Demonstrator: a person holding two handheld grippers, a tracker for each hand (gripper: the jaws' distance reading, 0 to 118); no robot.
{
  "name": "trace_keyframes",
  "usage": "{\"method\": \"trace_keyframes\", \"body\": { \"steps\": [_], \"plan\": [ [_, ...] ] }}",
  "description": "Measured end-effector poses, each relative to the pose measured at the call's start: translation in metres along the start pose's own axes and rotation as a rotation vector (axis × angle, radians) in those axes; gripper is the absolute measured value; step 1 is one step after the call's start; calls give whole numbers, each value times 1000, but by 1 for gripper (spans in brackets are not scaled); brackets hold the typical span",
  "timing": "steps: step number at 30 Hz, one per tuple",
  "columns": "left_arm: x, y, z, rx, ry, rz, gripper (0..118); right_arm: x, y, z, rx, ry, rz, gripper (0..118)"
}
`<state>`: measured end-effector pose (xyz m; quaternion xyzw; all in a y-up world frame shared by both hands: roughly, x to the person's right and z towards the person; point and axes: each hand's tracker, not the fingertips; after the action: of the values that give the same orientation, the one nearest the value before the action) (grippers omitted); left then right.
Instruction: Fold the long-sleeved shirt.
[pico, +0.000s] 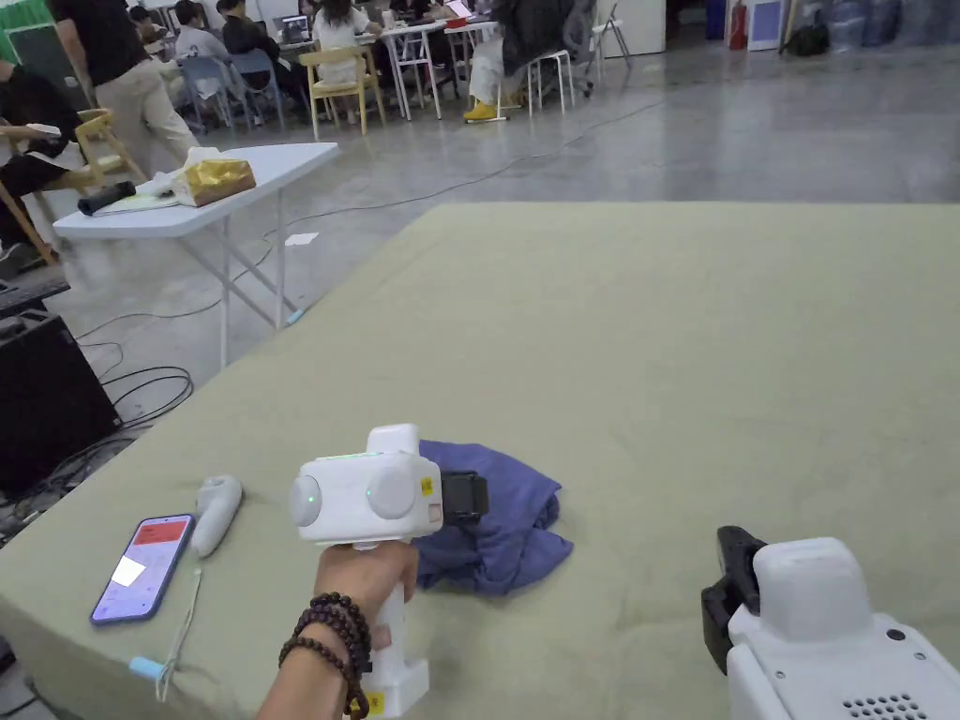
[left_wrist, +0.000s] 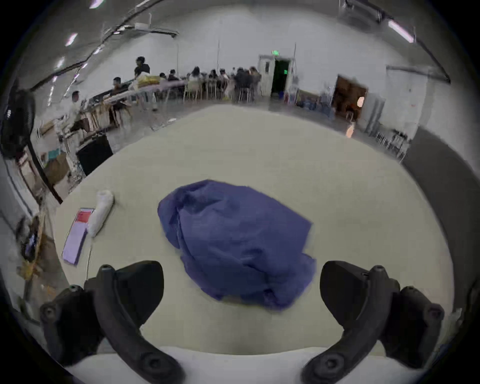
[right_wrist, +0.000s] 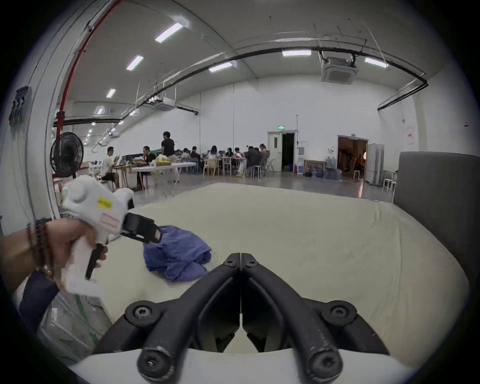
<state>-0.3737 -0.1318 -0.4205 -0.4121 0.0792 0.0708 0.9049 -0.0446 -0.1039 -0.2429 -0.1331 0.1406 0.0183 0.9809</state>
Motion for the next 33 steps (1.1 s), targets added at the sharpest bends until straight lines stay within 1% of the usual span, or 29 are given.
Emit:
{"method": "trace_keyframes", "body": {
  "steps": [2, 3, 4, 5, 6, 7, 8, 11, 12, 13, 15, 16, 19, 20, 23, 24, 27, 30, 33],
  "plan": [
    [5, 9, -23, -47, 40, 9, 115, 5, -2, -8, -17, -15, 9, 0],
    [7, 12, -32, -56, 55, 23, 108, 8, -3, -11, -28, -23, 5, 0],
    [4, 11, -37, -52, 59, 38, 75, 11, -4, -14, -40, -23, -1, 0],
    [5, 12, -41, -57, 61, 40, 48, 13, -6, -16, -48, -22, -3, 0],
    [5, 11, -45, -69, 51, 30, 35, 13, -7, -20, -57, -26, -3, 0],
    [6, 10, -47, -110, 38, 33, 35, 15, -9, -22, -64, -31, -2, 0],
    [10, 9, -36, -130, 48, 33, 4, 17, -11, -23, -68, -32, -3, 0],
    [19, 12, -4, -85, 18, 3, 4, 21, -13, -26, -79, -40, -16, 0],
    [7, 28, -24, -122, -42, 34, 4, 25, -13, -25, -80, -42, -23, 0],
    [9, 36, -13, -86, -99, 61, 4, 27, -13, -25, -80, -51, -33, 0],
    [21, 51, 9, -35, -221, 61, 4, 34, -13, -21, -70, -62, -49, 0],
    [48, 41, 30, 26, -247, 18, 4, 40, -12, -17, -65, -70, -54, 0],
    [105, 56, 66, 93, -375, -65, 4, 61, -8, -1, -55, -119, -69, 0],
    [124, 57, 53, 90, -414, -93, 4, 69, -7, 5, -54, -142, -79, 0],
    [196, 63, 57, 89, -559, -146, 4, 100, -6, 27, -38, -236, -104, 0],
    [231, 44, 63, 86, -619, -157, 4, 112, -6, 36, -33, -267, -110, 0],
    [314, 25, 52, 31, -759, -217, 4, 147, -7, 62, -33, -366, -123, 0],
    [390, -7, 28, -49, -819, -290, 4, 179, -11, 91, -24, -452, -141, 0],
    [437, -43, -11, -168, -794, -322, 4, 205, -17, 114, -47, -537, -140, 0]
  ]
}}
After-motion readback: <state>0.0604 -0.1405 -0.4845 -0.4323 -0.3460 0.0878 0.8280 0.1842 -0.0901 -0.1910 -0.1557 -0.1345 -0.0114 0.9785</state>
